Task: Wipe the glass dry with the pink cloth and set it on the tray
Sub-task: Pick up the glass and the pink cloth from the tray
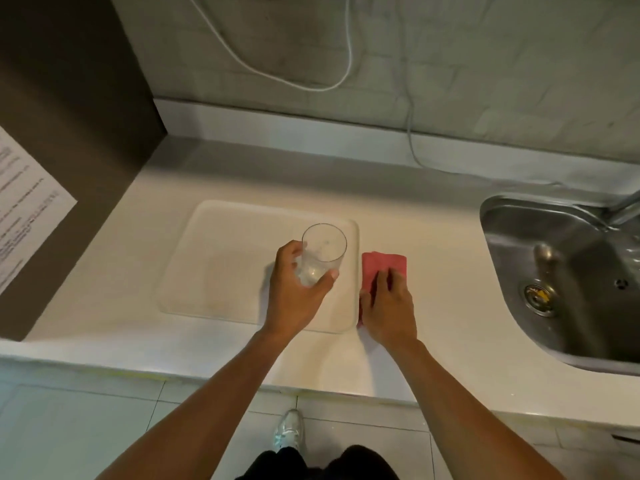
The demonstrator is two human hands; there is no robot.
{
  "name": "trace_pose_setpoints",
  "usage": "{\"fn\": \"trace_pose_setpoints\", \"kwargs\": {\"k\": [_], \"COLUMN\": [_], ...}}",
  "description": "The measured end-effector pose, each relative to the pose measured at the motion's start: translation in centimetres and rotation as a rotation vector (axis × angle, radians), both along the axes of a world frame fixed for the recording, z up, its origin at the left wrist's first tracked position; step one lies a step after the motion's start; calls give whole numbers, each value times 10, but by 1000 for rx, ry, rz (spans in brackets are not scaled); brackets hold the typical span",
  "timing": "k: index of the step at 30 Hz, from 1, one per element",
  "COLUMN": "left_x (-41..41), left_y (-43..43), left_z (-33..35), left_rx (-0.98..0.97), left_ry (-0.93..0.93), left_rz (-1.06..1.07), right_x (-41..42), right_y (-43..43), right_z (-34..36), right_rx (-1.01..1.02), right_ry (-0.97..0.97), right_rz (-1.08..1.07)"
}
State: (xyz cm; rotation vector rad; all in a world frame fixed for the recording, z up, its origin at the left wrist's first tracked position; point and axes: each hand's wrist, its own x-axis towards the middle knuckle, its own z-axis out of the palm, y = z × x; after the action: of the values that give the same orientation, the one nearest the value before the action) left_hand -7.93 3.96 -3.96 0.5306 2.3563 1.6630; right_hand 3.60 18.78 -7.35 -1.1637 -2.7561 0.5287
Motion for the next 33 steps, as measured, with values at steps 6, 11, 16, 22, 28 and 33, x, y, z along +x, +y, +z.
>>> {"fn": "trace_pose_setpoints", "kwargs": {"k": [6, 11, 16, 22, 28, 33], "left_x": [-4, -15, -18, -4, 23, 40], "left_y": [5, 11, 20, 24, 25, 15], "left_z": [-3, 9, 15, 20, 27, 34], "left_rx": [50, 104, 147, 322, 318, 348], "left_ry": [1, -82, -320, -690, -867, -981], "left_rz": [1, 91, 216, 229, 149, 111], "right_x": [-7, 10, 8, 13, 30, 38], "right_y": [6, 16, 21, 53, 35, -8], "right_z": [-5, -10, -15, 9, 77, 115], "right_rx": [-96, -16, 12, -195, -1200, -787], "right_ry": [38, 87, 169, 372, 605, 512], "right_rz": [-74, 51, 79, 33, -261, 229]}}
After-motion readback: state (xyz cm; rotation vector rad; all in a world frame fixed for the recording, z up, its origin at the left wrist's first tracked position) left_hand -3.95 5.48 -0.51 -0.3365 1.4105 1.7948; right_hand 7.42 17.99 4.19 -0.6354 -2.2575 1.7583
